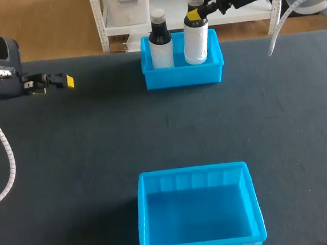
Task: Pick up the bottle, and place it in the far bin if it is heavy, or in the near bin if it is light.
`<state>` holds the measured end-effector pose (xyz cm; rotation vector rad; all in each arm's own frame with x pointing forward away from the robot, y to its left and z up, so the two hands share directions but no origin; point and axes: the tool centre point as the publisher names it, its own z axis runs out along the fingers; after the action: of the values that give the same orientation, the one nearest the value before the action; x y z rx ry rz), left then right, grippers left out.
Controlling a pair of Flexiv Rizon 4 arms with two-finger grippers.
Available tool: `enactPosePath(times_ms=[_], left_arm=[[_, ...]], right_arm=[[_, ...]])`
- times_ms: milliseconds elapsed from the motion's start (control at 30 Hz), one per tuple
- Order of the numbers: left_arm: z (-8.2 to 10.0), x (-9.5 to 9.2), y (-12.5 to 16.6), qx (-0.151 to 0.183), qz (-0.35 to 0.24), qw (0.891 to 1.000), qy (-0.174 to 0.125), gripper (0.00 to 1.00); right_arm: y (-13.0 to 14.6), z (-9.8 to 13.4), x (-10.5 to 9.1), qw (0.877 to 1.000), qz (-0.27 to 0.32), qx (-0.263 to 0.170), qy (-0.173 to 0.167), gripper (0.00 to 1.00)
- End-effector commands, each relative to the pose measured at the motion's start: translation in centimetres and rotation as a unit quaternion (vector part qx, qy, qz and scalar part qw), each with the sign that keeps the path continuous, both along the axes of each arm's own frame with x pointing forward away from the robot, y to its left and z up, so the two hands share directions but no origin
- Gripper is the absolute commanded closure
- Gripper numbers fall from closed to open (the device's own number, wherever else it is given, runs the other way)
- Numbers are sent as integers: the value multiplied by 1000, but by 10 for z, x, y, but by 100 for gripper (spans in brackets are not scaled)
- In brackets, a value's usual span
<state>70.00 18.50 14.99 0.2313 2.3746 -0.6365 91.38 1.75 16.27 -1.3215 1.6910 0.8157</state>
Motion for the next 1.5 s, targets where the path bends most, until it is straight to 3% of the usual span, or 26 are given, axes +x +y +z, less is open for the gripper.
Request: enactPosePath(times_ms=[33, 1400, 1433, 1467, 1500], left_arm=[[0, 0, 0, 0, 0, 1000, 0, 0], [0, 0, 0, 0, 0, 1000, 0, 0], [0, 0, 0, 0, 0, 1000, 0, 0], [0, 0, 0, 0, 0, 1000, 0, 0], [0, 0, 0, 0, 0, 1000, 0, 0]], right_arm=[[1, -3, 7, 1000, 4, 1, 0, 100], [1, -44, 3, 1000, 6, -7, 21, 100], [1, -44, 3, 1000, 6, -8, 22, 80], [1, -44, 3, 1000, 6, -10, 23, 0], [1, -44, 2, 1000, 5, -11, 22, 0]])
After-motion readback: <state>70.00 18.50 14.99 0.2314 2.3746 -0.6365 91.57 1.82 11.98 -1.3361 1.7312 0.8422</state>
